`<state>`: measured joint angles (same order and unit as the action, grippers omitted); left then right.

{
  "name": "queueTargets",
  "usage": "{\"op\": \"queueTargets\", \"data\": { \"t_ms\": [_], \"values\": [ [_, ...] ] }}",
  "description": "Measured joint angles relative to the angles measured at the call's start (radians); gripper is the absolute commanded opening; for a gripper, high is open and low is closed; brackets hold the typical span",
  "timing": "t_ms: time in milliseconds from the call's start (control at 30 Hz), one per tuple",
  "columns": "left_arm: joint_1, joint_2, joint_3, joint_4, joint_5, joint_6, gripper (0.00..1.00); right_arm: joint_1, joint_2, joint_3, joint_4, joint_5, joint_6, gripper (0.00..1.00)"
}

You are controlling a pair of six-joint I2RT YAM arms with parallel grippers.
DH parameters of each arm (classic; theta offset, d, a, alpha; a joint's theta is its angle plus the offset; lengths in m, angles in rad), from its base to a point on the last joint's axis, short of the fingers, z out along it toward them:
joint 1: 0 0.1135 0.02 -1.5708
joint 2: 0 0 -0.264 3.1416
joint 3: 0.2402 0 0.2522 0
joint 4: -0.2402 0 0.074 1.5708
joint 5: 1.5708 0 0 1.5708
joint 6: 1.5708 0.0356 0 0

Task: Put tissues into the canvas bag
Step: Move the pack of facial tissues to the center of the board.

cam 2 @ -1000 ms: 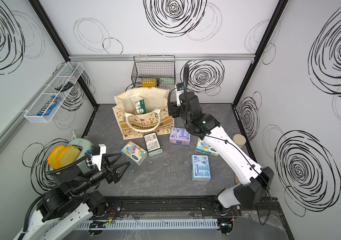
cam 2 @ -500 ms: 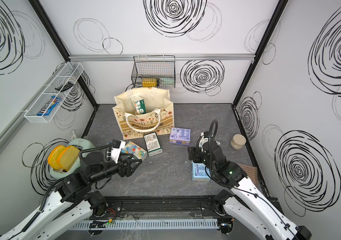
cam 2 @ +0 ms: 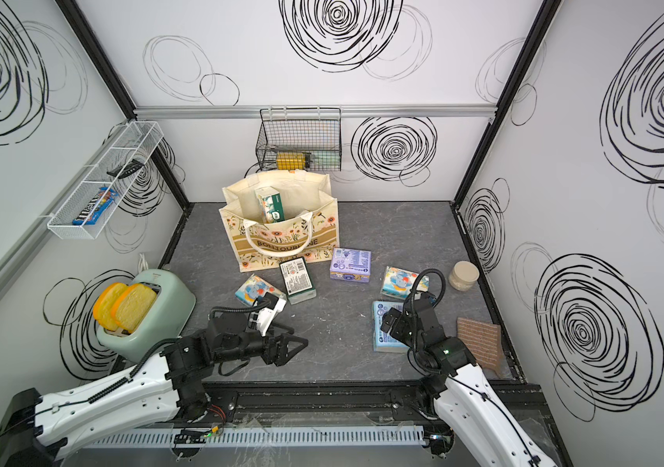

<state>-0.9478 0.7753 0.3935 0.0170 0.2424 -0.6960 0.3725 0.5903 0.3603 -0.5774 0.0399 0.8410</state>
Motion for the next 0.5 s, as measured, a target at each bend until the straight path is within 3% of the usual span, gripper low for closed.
{"op": "queueTargets", "data": {
  "t_ms": [233,333,500],
  "values": [
    [0.005,0.103,-0.047,0.129,0.013,-0.039,0.88,-0.048,0.114,-0.158,0.333,-0.225,-0.003,1.00],
    [0.033,0.156,-0.060,0.177,0.032,-0.054,0.86,0.034,0.156,-0.166,0.417,-0.266,0.033,1.00],
    [0.074,0.275,-0.073,0.235,0.053,-0.068,0.85,0.267,0.203,-0.169,0.525,-0.297,0.118,1.00]
  ]
}}
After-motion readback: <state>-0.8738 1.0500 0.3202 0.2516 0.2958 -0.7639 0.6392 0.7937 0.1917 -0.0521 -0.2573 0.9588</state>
